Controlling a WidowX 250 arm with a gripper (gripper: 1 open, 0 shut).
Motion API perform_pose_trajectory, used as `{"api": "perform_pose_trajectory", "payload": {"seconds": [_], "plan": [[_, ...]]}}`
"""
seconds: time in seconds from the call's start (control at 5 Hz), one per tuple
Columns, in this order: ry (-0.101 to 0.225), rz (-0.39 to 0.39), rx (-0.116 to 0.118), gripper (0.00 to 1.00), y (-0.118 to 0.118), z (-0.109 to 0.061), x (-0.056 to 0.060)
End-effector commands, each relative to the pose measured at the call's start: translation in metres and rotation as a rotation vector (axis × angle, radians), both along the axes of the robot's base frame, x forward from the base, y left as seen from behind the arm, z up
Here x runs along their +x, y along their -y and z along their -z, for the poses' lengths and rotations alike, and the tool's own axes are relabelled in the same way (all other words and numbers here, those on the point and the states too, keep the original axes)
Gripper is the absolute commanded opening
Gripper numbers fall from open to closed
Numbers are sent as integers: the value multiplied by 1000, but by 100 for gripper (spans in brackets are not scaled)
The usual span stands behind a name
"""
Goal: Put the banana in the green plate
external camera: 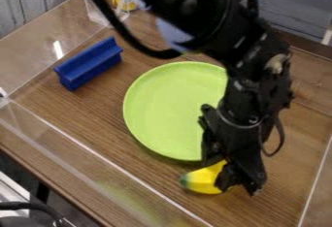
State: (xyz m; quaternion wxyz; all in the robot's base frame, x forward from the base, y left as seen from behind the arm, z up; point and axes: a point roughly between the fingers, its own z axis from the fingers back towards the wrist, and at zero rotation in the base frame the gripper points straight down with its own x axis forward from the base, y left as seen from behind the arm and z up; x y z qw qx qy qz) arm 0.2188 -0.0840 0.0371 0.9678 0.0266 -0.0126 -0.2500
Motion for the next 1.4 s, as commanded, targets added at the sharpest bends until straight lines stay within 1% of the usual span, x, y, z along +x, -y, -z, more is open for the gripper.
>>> {"api": "perform_pose_trajectory", "payload": {"seconds": [0.0,0.2,0.6,0.8,1.2], "plan": [[33,67,-7,100,-1,-5,12],[38,149,-8,0,-3,-4,13],[46,211,-11,0,-20,16,23],[49,247,-10,0,-19,24,28],[66,286,-30,0,-16,27,33]]}}
